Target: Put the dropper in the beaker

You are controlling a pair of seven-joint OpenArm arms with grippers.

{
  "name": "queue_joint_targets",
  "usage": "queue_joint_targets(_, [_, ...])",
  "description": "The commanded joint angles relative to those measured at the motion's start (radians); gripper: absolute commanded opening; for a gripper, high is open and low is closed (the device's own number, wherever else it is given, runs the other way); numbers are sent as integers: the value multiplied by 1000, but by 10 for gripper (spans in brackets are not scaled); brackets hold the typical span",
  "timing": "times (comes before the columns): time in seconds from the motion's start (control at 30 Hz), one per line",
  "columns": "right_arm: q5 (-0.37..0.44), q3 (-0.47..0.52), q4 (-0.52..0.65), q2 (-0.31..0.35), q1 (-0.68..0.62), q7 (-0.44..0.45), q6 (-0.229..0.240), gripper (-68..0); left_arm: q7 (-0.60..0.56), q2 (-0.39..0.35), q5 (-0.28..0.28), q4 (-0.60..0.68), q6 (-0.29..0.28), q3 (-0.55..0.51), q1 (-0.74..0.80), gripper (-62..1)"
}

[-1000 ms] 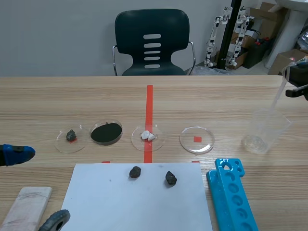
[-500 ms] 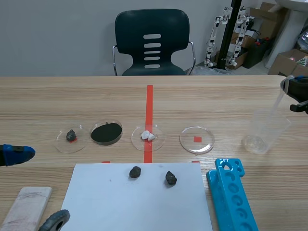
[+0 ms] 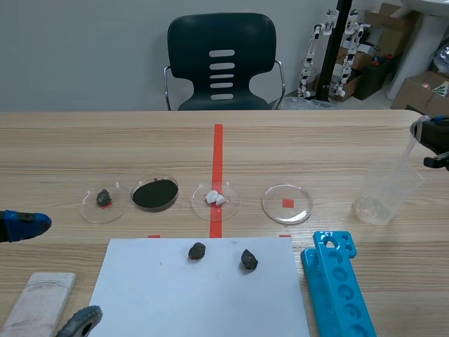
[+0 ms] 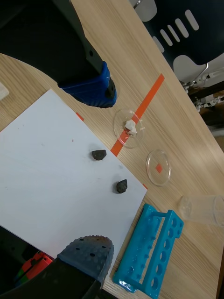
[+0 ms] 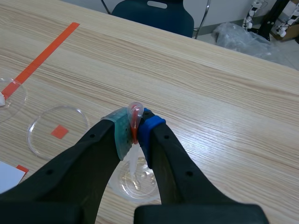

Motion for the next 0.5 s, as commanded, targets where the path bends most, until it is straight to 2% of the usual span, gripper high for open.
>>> queue_joint_targets(0.0, [7,1,12,16,15,11,0,-588,-18,7,-10,11,5,6,-3,-37])
queue_joint_targets(0.1, [7,1,12,16,14,2,8,-507,-18,7,-10,11,5,6,-3,-37])
queue_joint_targets(0.3, [7,1,12,16,14,-8,8,-273,-18,7,-10,11,5,6,-3,-37])
queue_joint_targets(0.37, [7,1,12,16,14,-8,8,-239,-18,7,-10,11,5,6,-3,-37])
queue_joint_targets(0.47, [8,1,12,16,14,-8,8,-238,-18,7,-10,11,5,6,-3,-37])
